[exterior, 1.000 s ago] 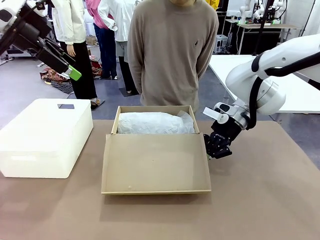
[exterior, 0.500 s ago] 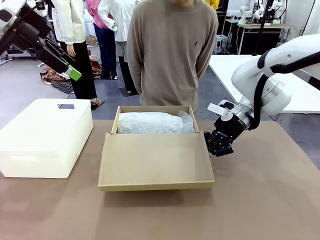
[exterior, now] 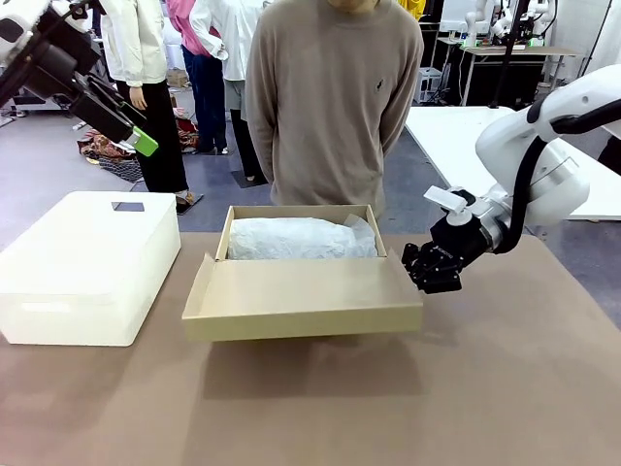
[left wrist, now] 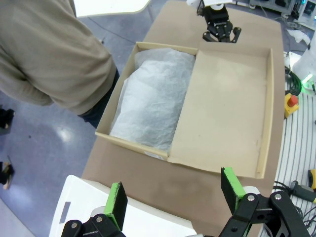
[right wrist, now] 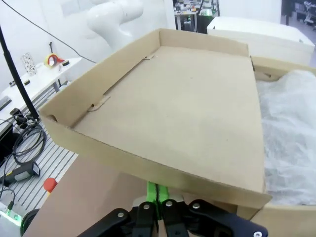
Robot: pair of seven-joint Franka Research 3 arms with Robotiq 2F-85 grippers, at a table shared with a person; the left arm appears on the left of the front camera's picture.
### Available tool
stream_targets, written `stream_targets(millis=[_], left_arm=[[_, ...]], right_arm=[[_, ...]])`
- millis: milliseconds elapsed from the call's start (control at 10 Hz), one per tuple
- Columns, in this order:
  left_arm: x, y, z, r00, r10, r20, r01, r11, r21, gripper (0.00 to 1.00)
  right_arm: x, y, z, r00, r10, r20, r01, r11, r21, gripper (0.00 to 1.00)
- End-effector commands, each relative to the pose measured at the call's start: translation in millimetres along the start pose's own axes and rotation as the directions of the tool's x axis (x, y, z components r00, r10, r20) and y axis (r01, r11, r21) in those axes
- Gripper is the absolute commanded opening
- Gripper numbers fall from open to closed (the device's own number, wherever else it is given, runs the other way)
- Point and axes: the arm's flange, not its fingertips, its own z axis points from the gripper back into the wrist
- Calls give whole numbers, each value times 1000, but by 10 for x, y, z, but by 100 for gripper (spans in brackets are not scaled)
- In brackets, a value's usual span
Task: Pack the shoes into the box.
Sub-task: Close the Shoes Box.
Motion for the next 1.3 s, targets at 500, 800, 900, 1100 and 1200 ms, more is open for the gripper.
stream_targets(millis=[500,800,900,1100,1200], left_arm=[[4,-3,14,1000,4,13,-4,1000,-10,100],[4,-3,14,1000,4,13,-4,1000,-10,100],[4,-3,14,1000,4,13,-4,1000,-10,100],[4,-3,14,1000,4,13,-4,1000,-10,100],[4,-3,14,1000,4,13,-4,1000,-10,100]], right_arm=[[253,169,81,983,149,104,-125,970,-207,0],[417,105,188,986,147,82,-117,949,-292,0],[492,63,224,989,134,59,-108,941,-322,0],[654,-79,302,995,95,15,-82,925,-371,0],[728,-148,347,998,70,-10,-68,913,-403,0]])
